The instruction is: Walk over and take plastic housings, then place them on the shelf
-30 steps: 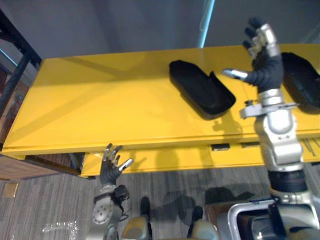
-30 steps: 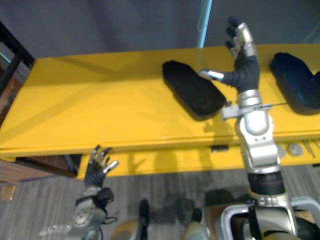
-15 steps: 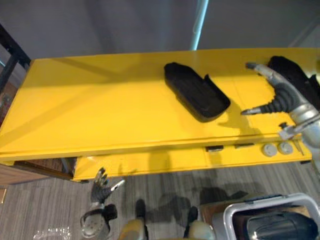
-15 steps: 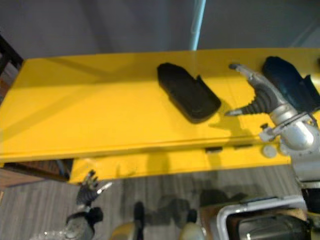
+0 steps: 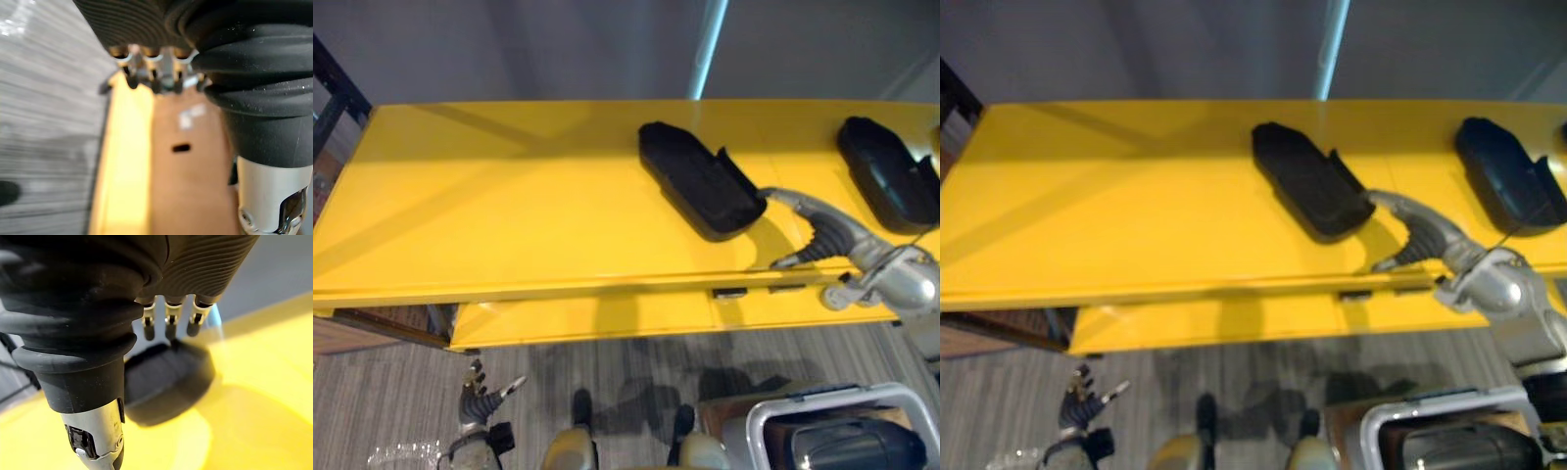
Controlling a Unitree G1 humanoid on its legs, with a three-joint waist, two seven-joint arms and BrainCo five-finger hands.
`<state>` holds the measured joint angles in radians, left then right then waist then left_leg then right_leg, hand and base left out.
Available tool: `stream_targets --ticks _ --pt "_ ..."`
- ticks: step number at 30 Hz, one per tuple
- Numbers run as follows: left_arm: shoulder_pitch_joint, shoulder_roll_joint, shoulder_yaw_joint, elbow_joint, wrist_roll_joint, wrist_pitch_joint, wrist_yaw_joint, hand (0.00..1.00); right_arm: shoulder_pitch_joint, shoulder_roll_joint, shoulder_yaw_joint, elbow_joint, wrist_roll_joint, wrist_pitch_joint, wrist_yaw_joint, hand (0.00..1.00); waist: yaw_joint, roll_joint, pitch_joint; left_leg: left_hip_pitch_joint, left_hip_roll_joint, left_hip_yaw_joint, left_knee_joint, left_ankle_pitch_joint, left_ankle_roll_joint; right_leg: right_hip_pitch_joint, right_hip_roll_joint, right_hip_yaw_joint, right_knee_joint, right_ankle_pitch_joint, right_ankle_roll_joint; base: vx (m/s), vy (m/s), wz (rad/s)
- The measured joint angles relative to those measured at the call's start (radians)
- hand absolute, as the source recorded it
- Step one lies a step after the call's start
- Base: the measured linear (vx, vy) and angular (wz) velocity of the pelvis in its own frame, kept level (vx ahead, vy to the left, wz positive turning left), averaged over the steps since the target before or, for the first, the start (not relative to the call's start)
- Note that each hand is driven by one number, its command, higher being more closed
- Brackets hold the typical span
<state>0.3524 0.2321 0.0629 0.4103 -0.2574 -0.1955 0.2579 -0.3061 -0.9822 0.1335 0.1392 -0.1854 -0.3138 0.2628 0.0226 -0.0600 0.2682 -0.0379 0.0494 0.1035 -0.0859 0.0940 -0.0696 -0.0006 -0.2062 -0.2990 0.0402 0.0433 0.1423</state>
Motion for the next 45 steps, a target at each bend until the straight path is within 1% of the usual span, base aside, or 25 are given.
stream_targets --ticks 2,4,6,8,9,11,13,18,21,22,25,27,31,33,36,41,44,45 --pt "0.0 0.0 -0.004 0.013 0.0 -0.002 -0.003 0.0 -0.03 0.0 0.028 0.04 -0.016 -0.017 0.0 0.0 0.009 0.0 0.0 -0.001 0.0 -0.003 0.0 0.0 0.0 0.0 0.0 -0.001 0.0 -0.001 -0.001 0.0 0.0 0.02" --pt "-0.001 0.0 -0.007 0.021 0.0 -0.019 -0.006 0.0 -0.063 0.0 0.061 0.088 -0.035 -0.036 -0.001 0.0 0.021 -0.003 0.002 -0.005 0.0 -0.009 0.0 0.0 0.0 0.0 0.0 -0.006 0.001 -0.002 -0.003 0.0 0.0 0.07" --pt "-0.002 0.0 -0.008 0.033 0.0 -0.021 -0.006 0.0 -0.078 0.0 0.078 0.105 -0.041 -0.041 -0.006 0.0 0.024 -0.005 0.003 -0.015 -0.001 -0.013 0.0 0.001 0.0 -0.003 0.0 -0.011 0.002 -0.003 -0.004 -0.01 0.003 0.08" --pt "-0.002 0.0 -0.009 0.041 -0.001 -0.021 -0.007 0.0 -0.096 0.002 0.095 0.131 -0.066 -0.05 -0.028 0.0 0.028 -0.007 0.005 -0.017 -0.001 -0.016 0.0 0.002 0.0 -0.007 -0.001 -0.017 0.002 -0.004 -0.005 0.0 0.004 0.07" --pt "-0.002 0.0 -0.01 0.041 -0.001 -0.02 -0.012 0.0 -0.102 0.008 0.098 0.151 -0.074 -0.056 -0.045 1.0 0.032 -0.008 0.007 -0.017 -0.002 -0.019 0.0 0.006 -0.003 -0.007 -0.001 -0.022 0.004 -0.004 -0.006 0.02 -0.001 0.08" --pt "-0.002 0.0 -0.016 0.041 -0.004 -0.021 -0.022 0.0 -0.121 0.015 0.115 0.18 -0.093 -0.06 -0.073 1.0 0.035 -0.007 0.008 -0.019 -0.003 -0.026 0.0 0.009 0.001 -0.005 -0.002 -0.027 0.004 -0.005 -0.007 0.01 -0.002 0.09" --pt "-0.009 0.0 -0.04 0.041 -0.008 -0.02 -0.028 0.0 -0.148 0.018 0.129 0.206 -0.105 -0.062 -0.093 1.0 0.04 0.001 0.017 -0.02 -0.004 -0.033 0.001 0.009 0.001 -0.003 -0.002 -0.031 0.006 -0.007 -0.009 0.01 0.001 0.08" --pt "-0.011 -0.002 -0.046 0.04 -0.009 -0.021 -0.036 0.0 -0.208 0.03 0.165 0.284 -0.109 -0.062 -0.094 1.0 0.05 0.014 0.03 -0.021 -0.004 -0.037 0.001 0.009 0.0 -0.003 -0.002 -0.034 0.01 -0.011 -0.011 0.0 -0.001 0.01" --pt "-0.012 -0.002 -0.046 0.039 -0.01 -0.021 -0.04 0.0 -0.242 0.038 0.165 0.314 -0.124 -0.063 -0.11 1.0 0.052 0.022 0.057 -0.018 -0.004 -0.039 0.001 0.009 0.0 -0.003 -0.004 -0.035 0.021 -0.019 -0.01 0.0 0.0 0.0" --pt "-0.012 -0.002 -0.046 0.039 -0.01 -0.02 -0.043 0.0 -0.25 0.038 0.166 0.315 -0.124 -0.073 -0.114 1.0 0.053 0.024 0.065 -0.018 -0.004 -0.04 0.001 0.009 0.0 -0.003 -0.004 -0.035 0.022 -0.02 -0.009 0.0 0.0 0.0" --pt "-0.017 -0.002 -0.047 0.038 -0.013 -0.021 -0.043 0.0 -0.258 0.042 0.185 0.318 -0.124 -0.082 -0.128 1.0 0.056 0.024 0.069 -0.019 -0.004 -0.04 0.001 0.009 0.0 -0.003 -0.004 -0.037 0.022 -0.021 -0.009 0.0 0.0 0.0" --pt "-0.023 -0.002 -0.048 0.038 -0.013 -0.021 -0.044 0.0 -0.261 0.051 0.185 0.334 -0.124 -0.081 -0.14 1.0 0.059 0.025 0.069 -0.02 -0.005 -0.041 0.001 0.009 0.0 -0.004 -0.005 -0.039 0.022 -0.022 -0.009 0.01 -0.001 0.02" --pt "-0.034 -0.002 -0.066 0.038 -0.013 -0.021 -0.044 0.0 -0.267 0.055 0.182 0.353 -0.145 -0.08 -0.196 1.0 0.06 0.03 0.072 -0.024 -0.006 -0.045 0.005 0.009 0.0 -0.004 -0.005 -0.044 0.022 -0.022 -0.01 0.01 -0.001 0.02" --pt "-0.038 -0.003 -0.082 0.038 -0.014 -0.021 -0.046 0.0 -0.27 0.06 0.181 0.353 -0.147 -0.081 -0.203 1.0 0.059 0.034 0.074 -0.024 -0.005 -0.045 0.005 0.009 0.0 -0.004 -0.005 -0.044 0.022 -0.022 -0.01 0.0 0.0 0.0" --pt "-0.038 -0.004 -0.085 0.038 -0.017 -0.021 -0.046 0.0 -0.271 0.07 0.181 0.353 -0.174 -0.081 -0.221 1.0 0.059 0.037 0.076 -0.023 -0.003 -0.044 0.005 0.009 0.0 -0.004 -0.004 -0.044 0.022 -0.023 -0.01 0.0 0.0 0.0" --pt "-0.038 -0.004 -0.085 0.038 -0.019 -0.021 -0.046 0.0 -0.27 0.081 0.184 0.355 -0.207 -0.081 -0.222 1.0 0.06 0.041 0.078 -0.023 -0.004 -0.044 0.005 0.009 0.0 -0.004 -0.004 -0.044 0.022 -0.023 -0.011 0.0 0.0 0.0" --pt "-0.038 -0.004 -0.085 0.038 -0.02 -0.021 -0.046 0.0 -0.27 0.081 0.185 0.355 -0.241 -0.088 -0.243 1.0 0.061 0.041 0.078 -0.024 -0.003 -0.044 0.005 0.009 0.0 -0.004 -0.004 -0.045 0.022 -0.023 -0.011 0.0 0.0 0.0" --pt "-0.038 -0.003 -0.085 0.038 -0.02 -0.021 -0.046 0.0 -0.27 0.081 0.185 0.355 -0.264 -0.1 -0.247 1.0 0.061 0.041 0.078 -0.025 -0.003 -0.044 0.005 0.009 0.0 -0.005 -0.004 -0.045 0.022 -0.023 -0.011 0.0 0.0 0.0"
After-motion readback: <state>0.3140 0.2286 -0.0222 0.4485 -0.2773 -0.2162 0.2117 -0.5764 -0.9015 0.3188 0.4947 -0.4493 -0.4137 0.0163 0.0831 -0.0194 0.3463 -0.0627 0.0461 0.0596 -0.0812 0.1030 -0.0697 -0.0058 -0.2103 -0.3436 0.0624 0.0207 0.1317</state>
